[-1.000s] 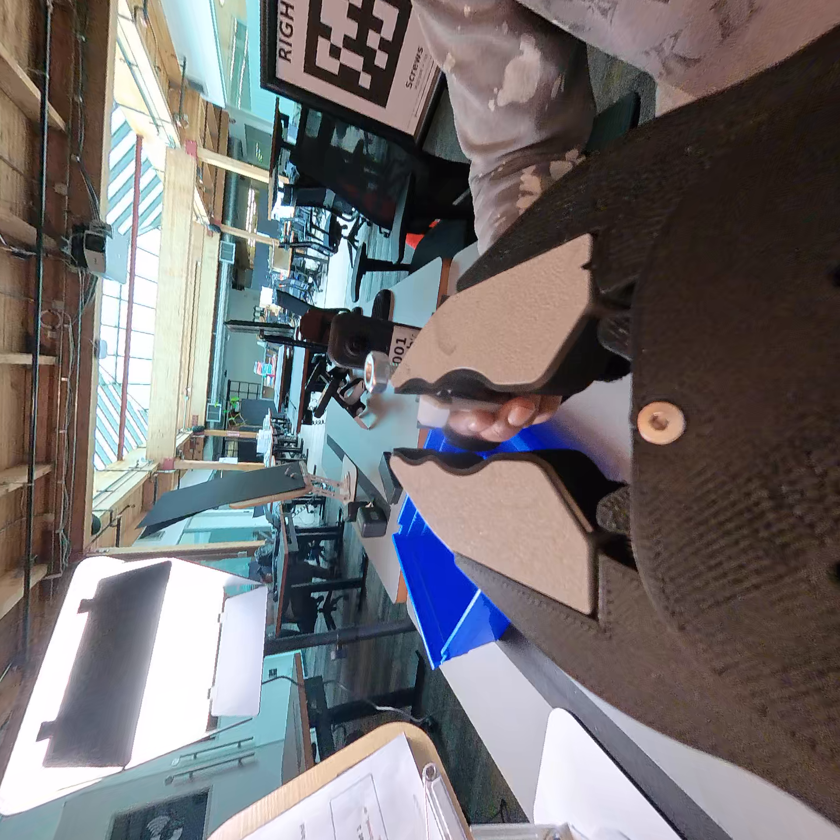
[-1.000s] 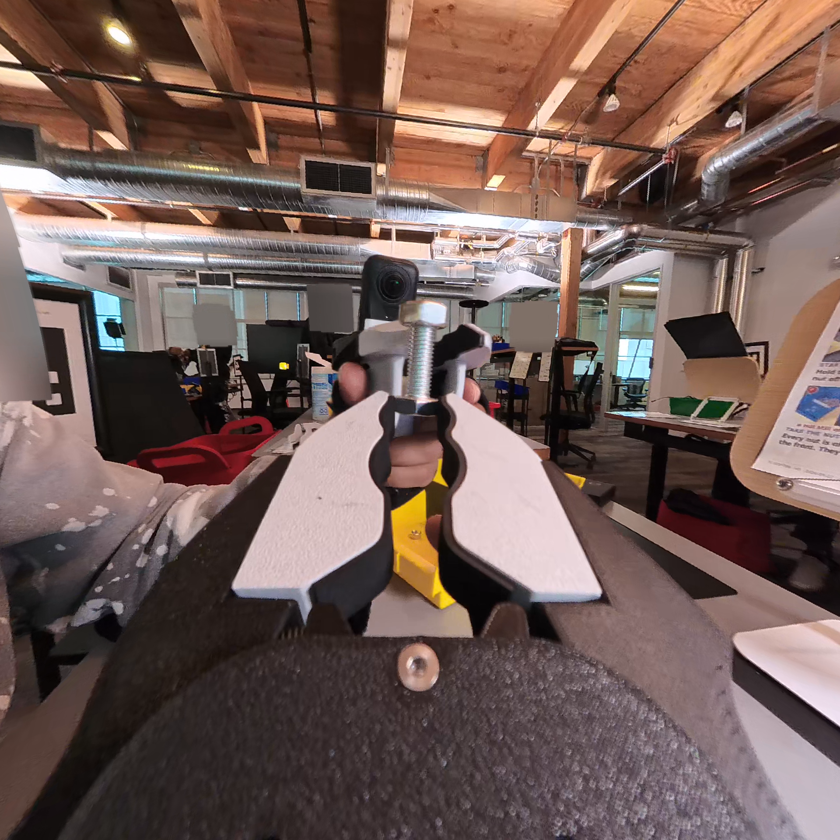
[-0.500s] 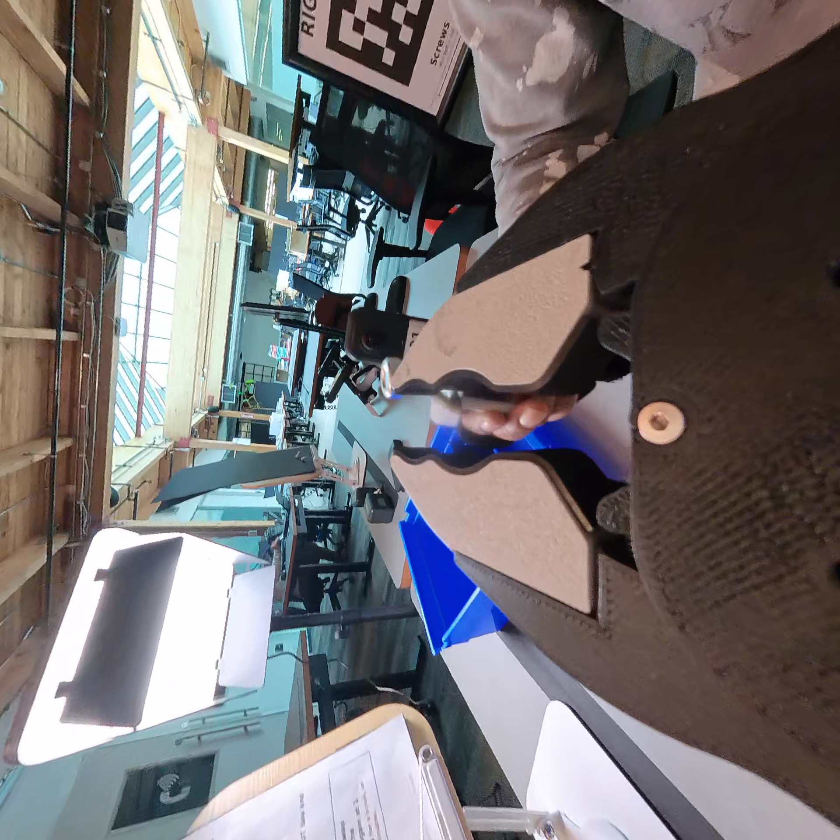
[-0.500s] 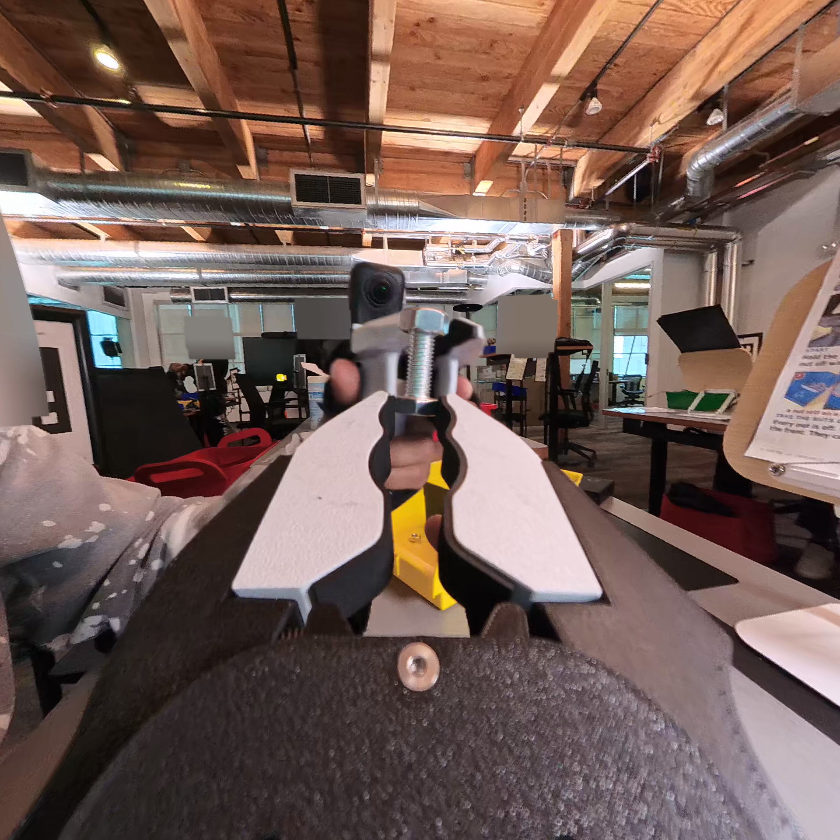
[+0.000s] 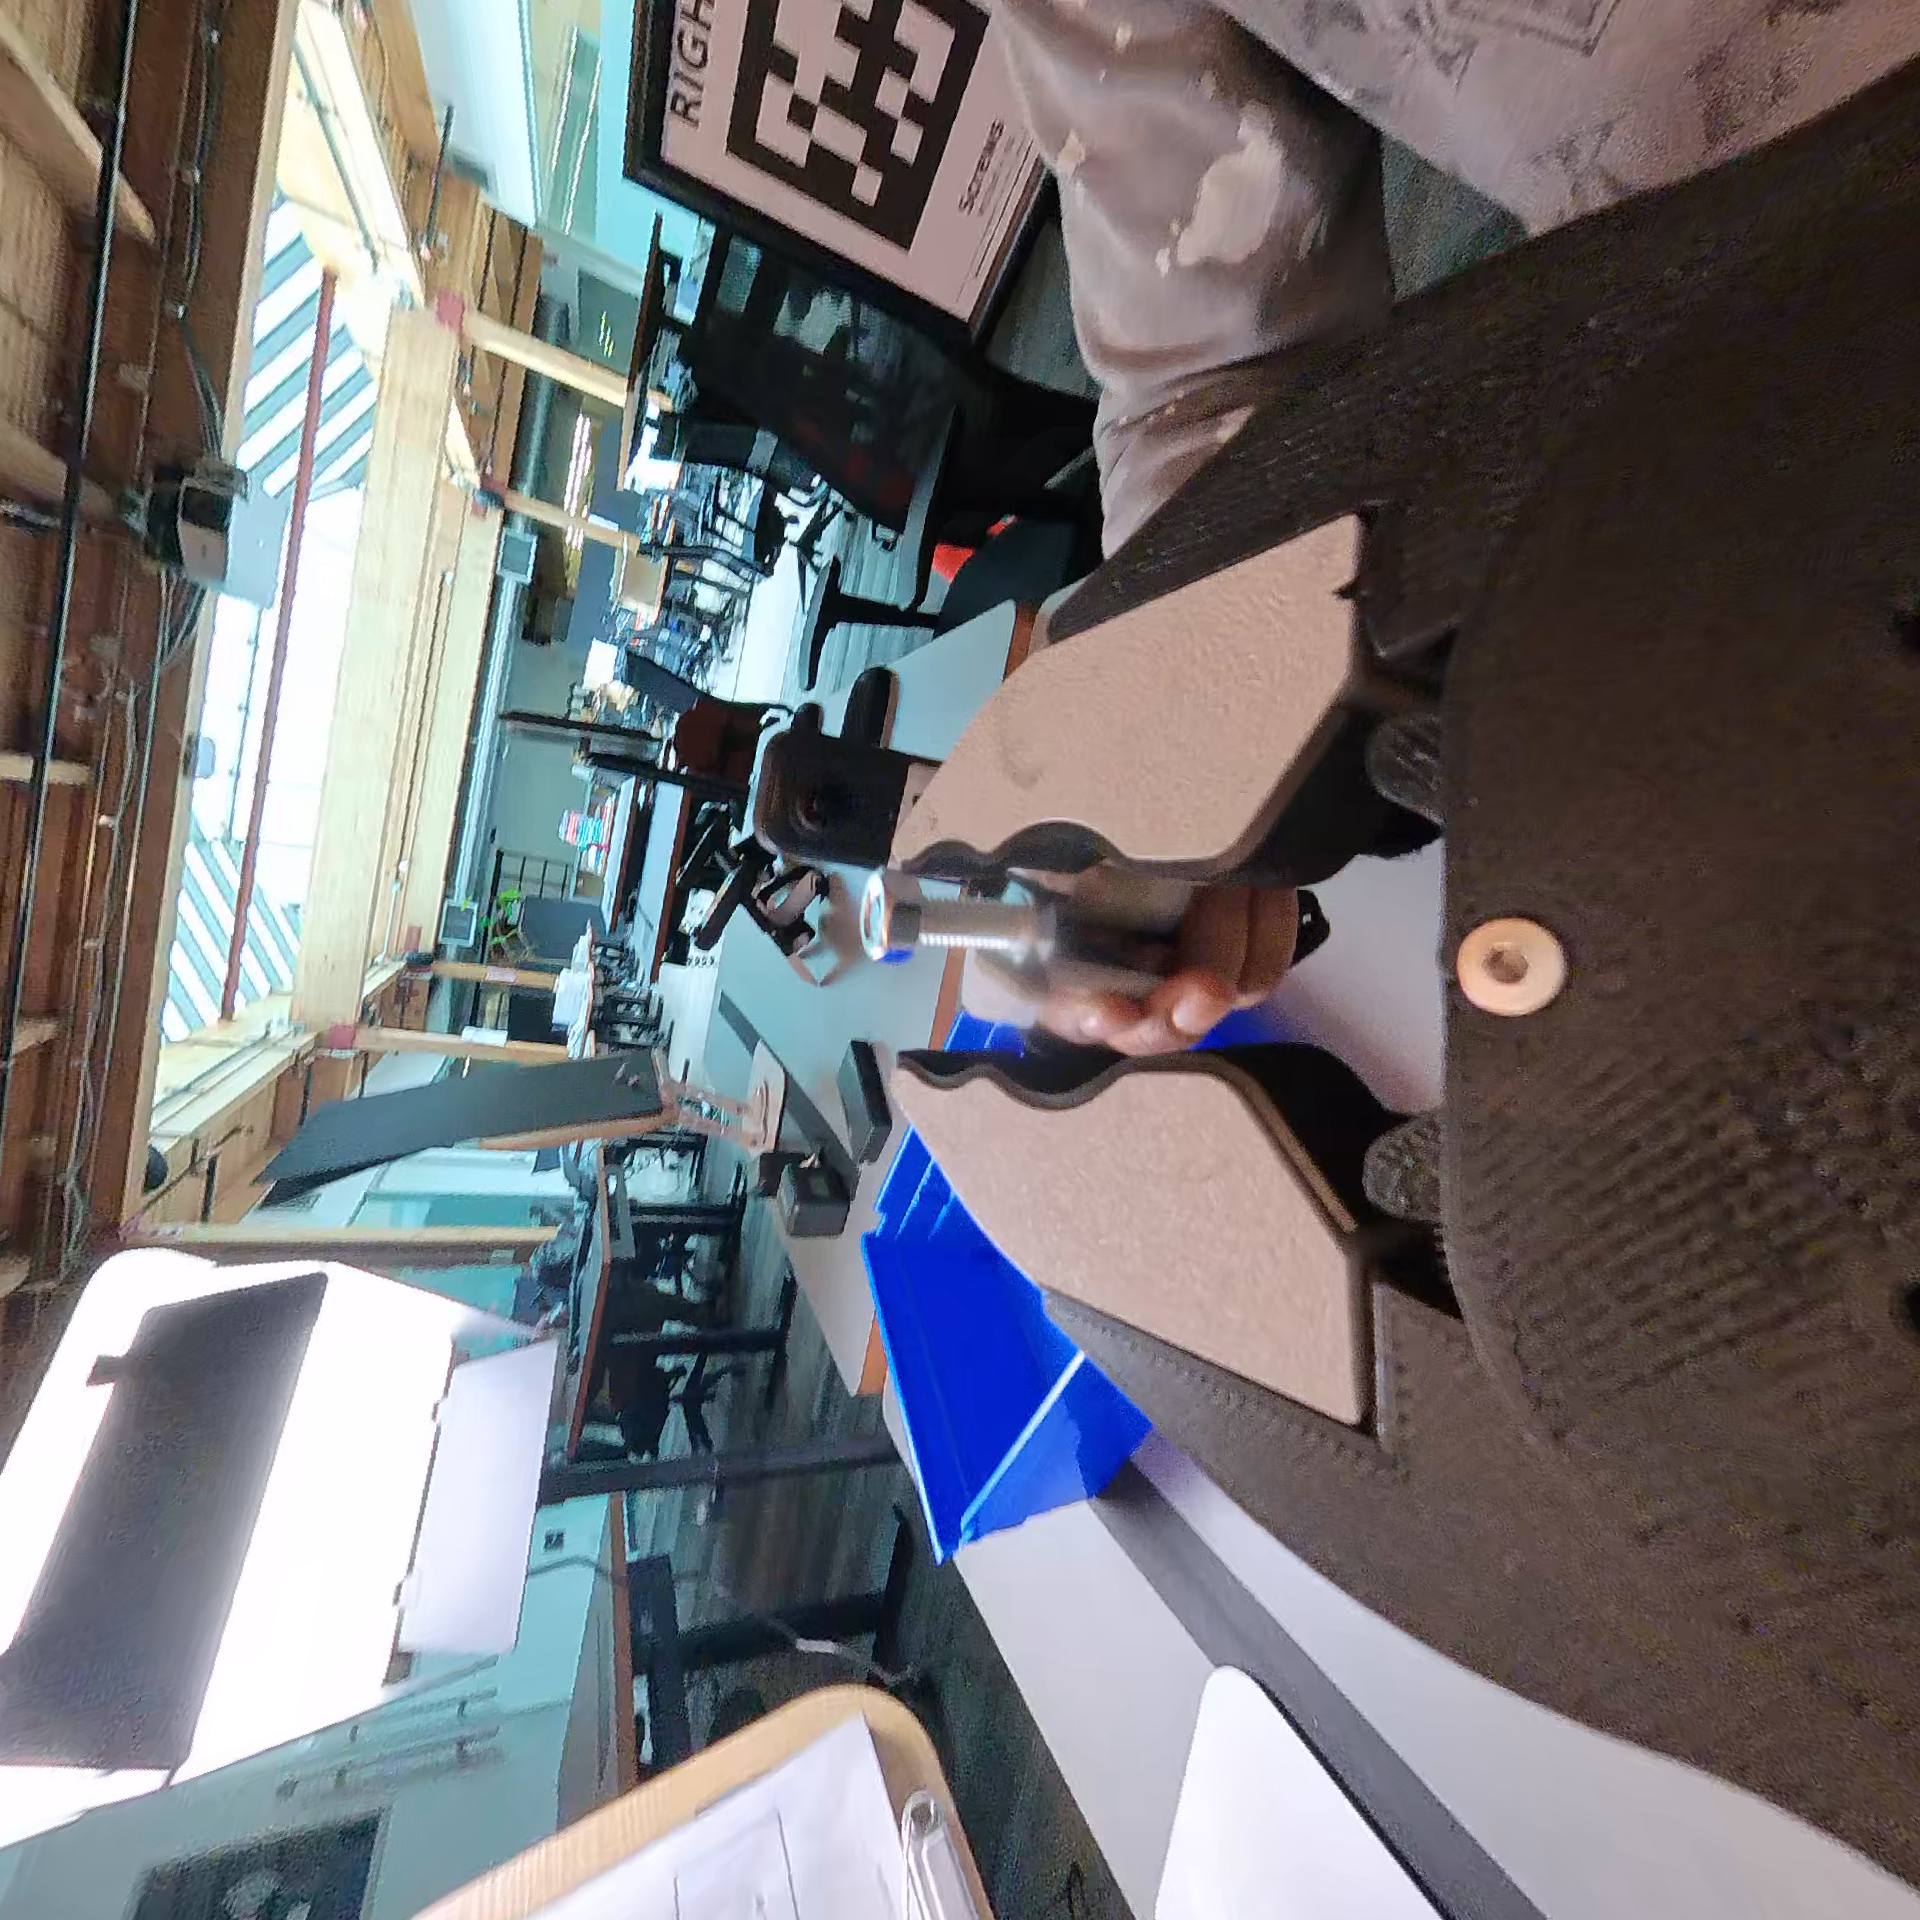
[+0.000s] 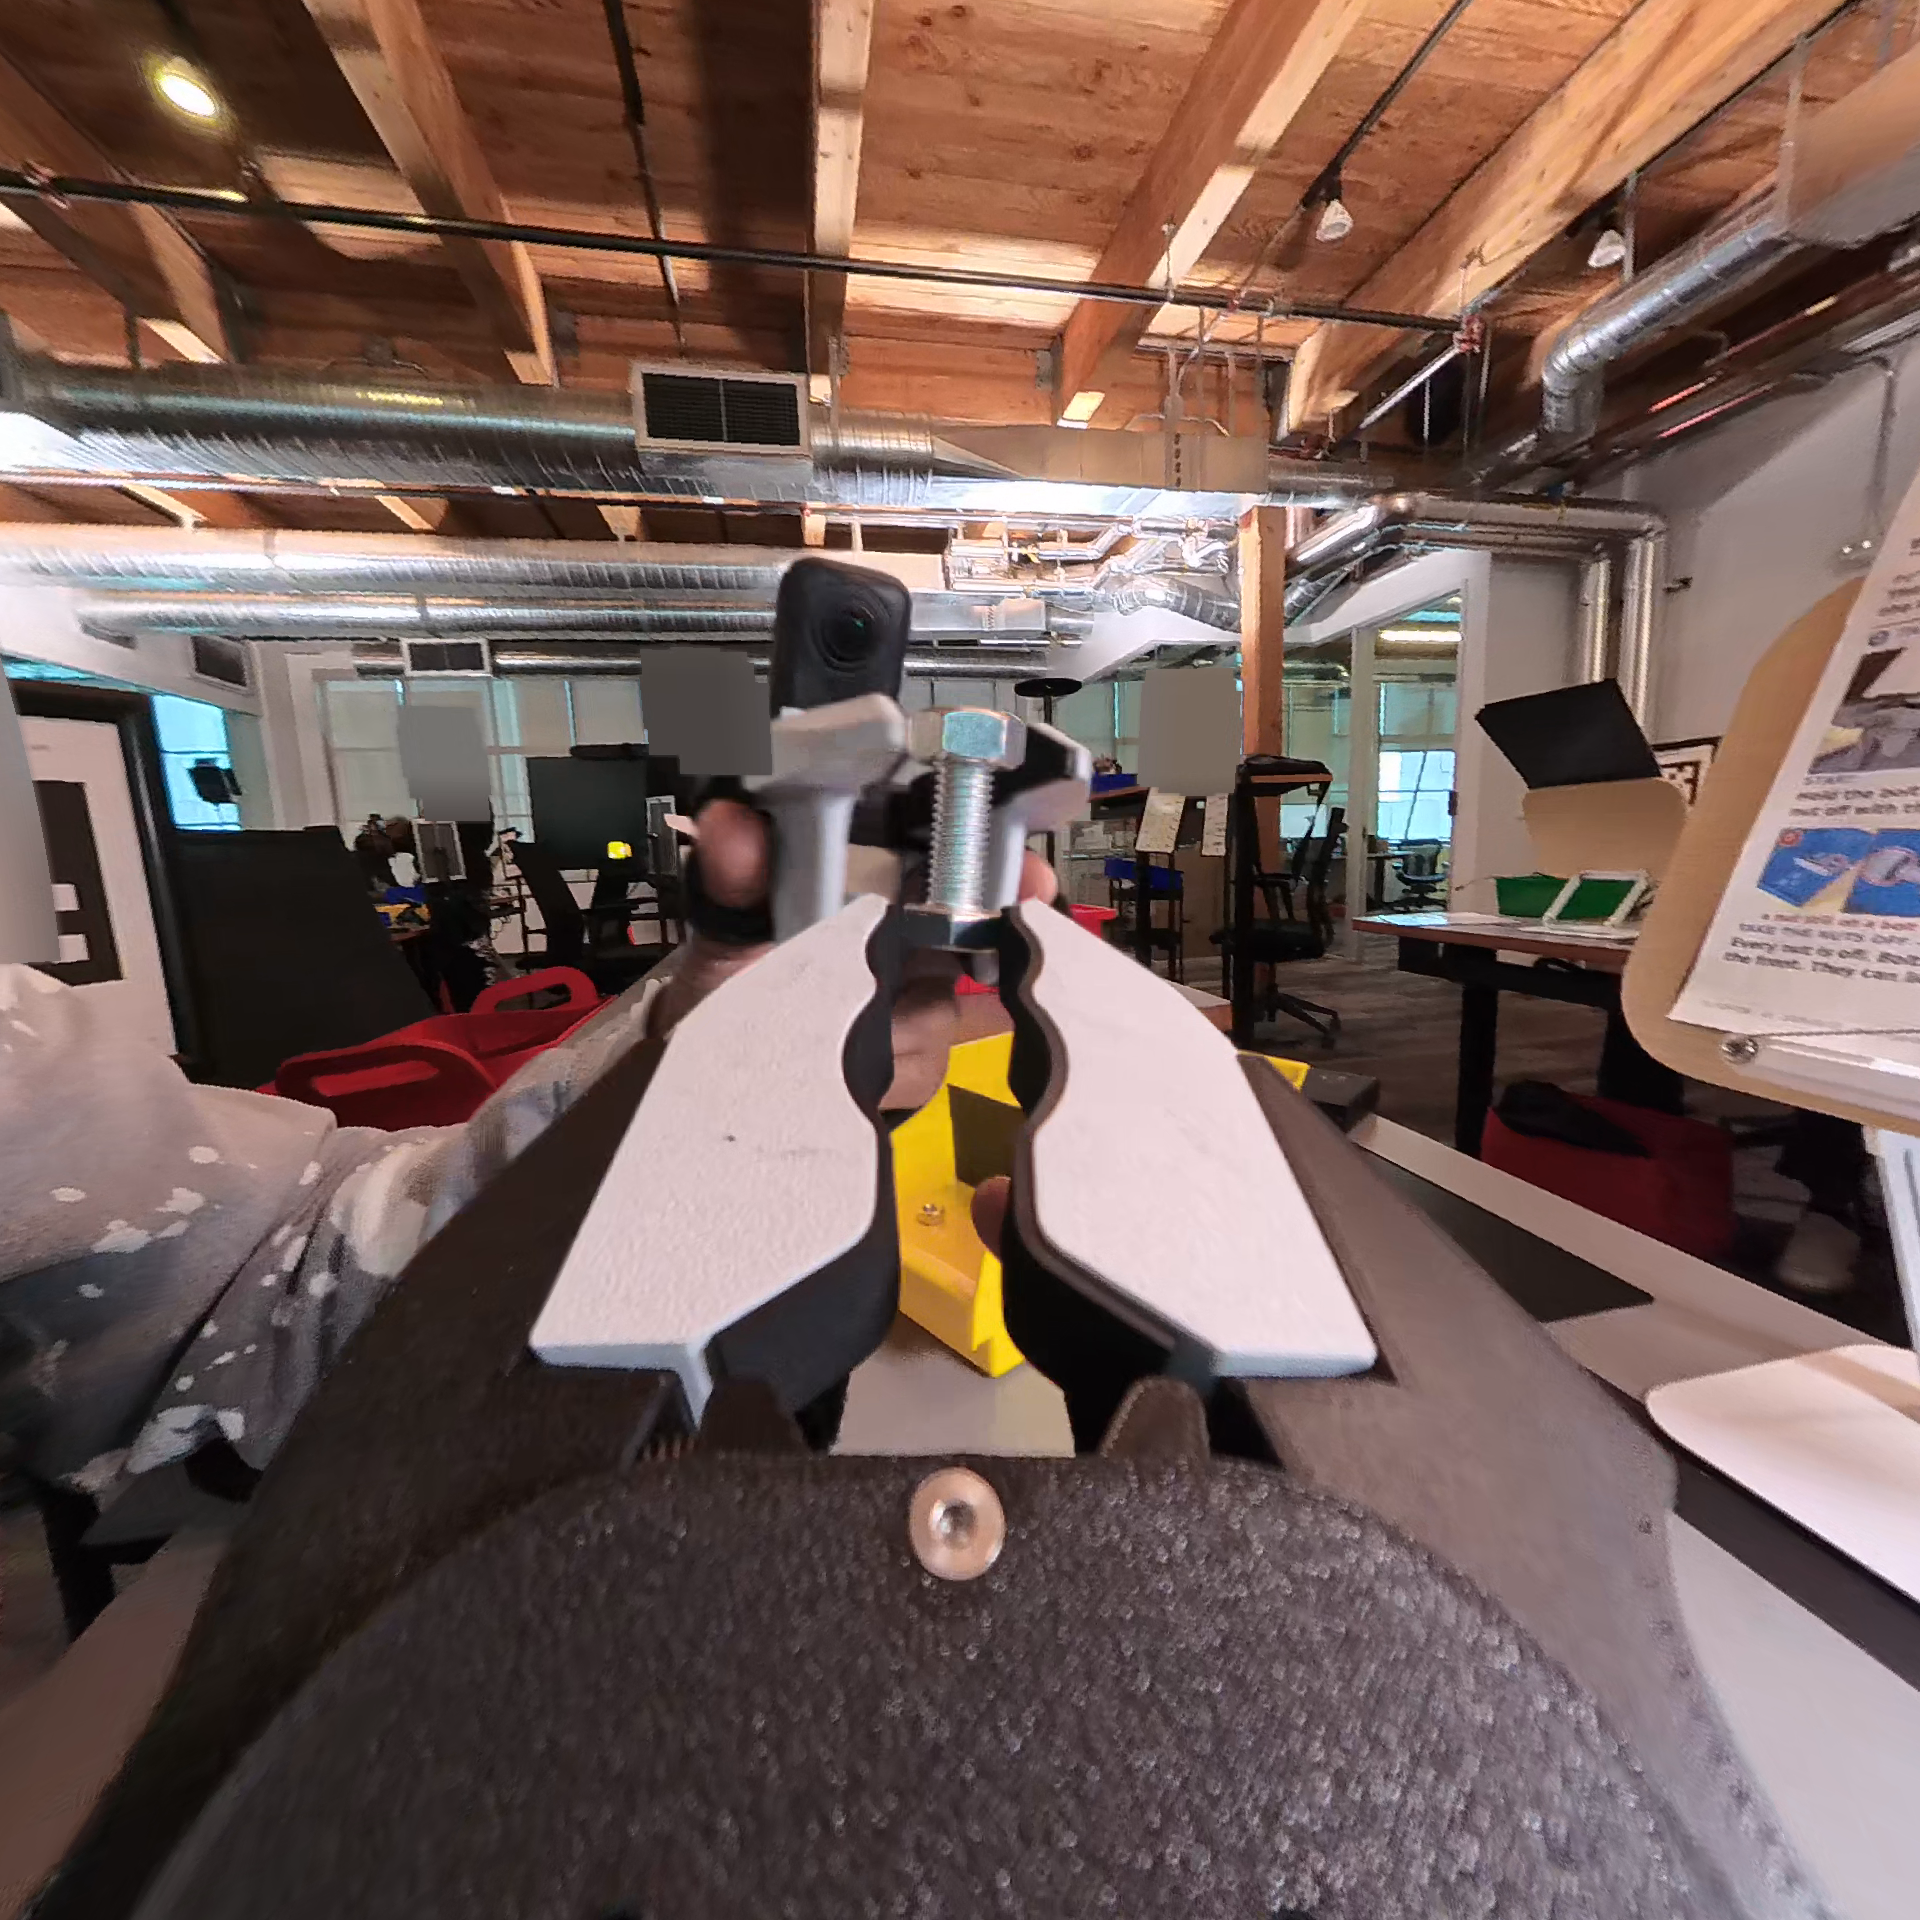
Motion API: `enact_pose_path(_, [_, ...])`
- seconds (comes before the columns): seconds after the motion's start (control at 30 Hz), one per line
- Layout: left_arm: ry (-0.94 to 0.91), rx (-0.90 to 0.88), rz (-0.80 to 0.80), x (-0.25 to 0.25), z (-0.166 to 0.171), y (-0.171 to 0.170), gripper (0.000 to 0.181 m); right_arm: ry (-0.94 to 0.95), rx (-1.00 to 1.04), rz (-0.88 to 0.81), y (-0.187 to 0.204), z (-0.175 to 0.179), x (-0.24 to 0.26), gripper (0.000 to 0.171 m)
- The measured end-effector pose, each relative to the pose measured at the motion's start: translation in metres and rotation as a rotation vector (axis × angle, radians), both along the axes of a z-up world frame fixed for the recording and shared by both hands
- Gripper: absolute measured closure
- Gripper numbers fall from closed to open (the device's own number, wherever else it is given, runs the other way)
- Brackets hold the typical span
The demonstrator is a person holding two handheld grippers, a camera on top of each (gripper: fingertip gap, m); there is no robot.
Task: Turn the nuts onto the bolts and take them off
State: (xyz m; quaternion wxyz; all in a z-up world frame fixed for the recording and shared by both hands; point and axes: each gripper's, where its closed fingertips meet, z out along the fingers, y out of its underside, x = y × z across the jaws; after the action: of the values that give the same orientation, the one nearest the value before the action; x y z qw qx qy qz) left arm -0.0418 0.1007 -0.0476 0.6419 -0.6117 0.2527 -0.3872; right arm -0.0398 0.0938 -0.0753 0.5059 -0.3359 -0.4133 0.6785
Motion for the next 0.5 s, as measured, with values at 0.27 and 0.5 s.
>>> enact_pose_path(0.27, [-0.001, -0.061, 0.097, -0.019, -0.007, 0.014, 0.166, 0.017, 0.027, 0.028, -0.008, 0.004, 0.003, 0.153])
enact_pose_path(0.5, [0.057, -0.056, -0.024, 0.009, -0.006, -0.003, 0.146, -0.016, 0.016, -0.017, -0.001, -0.003, -0.004, 0.153])
